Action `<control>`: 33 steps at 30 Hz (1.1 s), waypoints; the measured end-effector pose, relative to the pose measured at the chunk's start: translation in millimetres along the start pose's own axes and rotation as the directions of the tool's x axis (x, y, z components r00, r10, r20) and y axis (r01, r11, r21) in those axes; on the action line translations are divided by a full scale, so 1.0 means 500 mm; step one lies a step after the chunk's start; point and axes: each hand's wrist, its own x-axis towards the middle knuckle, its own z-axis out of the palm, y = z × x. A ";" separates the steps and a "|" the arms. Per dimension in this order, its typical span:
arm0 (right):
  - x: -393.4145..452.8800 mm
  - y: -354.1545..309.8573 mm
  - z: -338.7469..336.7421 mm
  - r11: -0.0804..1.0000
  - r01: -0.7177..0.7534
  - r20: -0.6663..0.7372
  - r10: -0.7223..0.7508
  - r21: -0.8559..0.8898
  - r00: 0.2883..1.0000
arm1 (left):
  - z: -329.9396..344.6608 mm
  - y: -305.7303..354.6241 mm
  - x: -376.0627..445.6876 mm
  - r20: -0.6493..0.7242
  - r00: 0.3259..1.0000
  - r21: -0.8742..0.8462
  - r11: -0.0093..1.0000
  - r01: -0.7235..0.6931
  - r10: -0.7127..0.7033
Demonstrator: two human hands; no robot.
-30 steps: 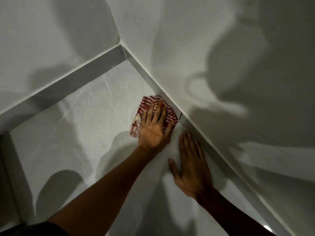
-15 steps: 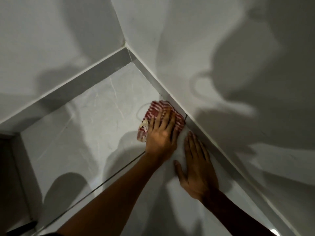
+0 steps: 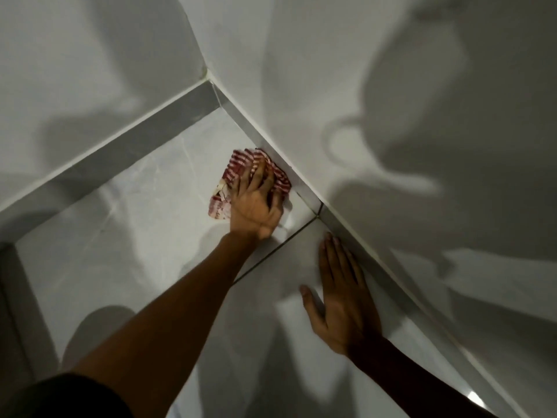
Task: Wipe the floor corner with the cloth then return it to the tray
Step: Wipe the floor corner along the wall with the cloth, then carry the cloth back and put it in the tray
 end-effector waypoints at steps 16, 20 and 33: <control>0.011 0.006 -0.001 0.999 0.027 0.096 -0.025 -0.023 0.995 | -0.011 0.087 -0.126 0.284 0.942 -0.103 0.983 -0.152 0.176; 0.026 0.001 -0.068 0.998 0.045 0.270 -0.054 0.039 0.961 | -0.082 0.119 -0.124 0.481 0.869 -0.147 0.988 -0.048 0.114; -0.009 -0.219 -0.567 0.995 -0.061 0.454 0.016 0.085 0.891 | -0.593 0.200 -0.366 0.435 0.821 -0.658 0.493 0.570 -0.369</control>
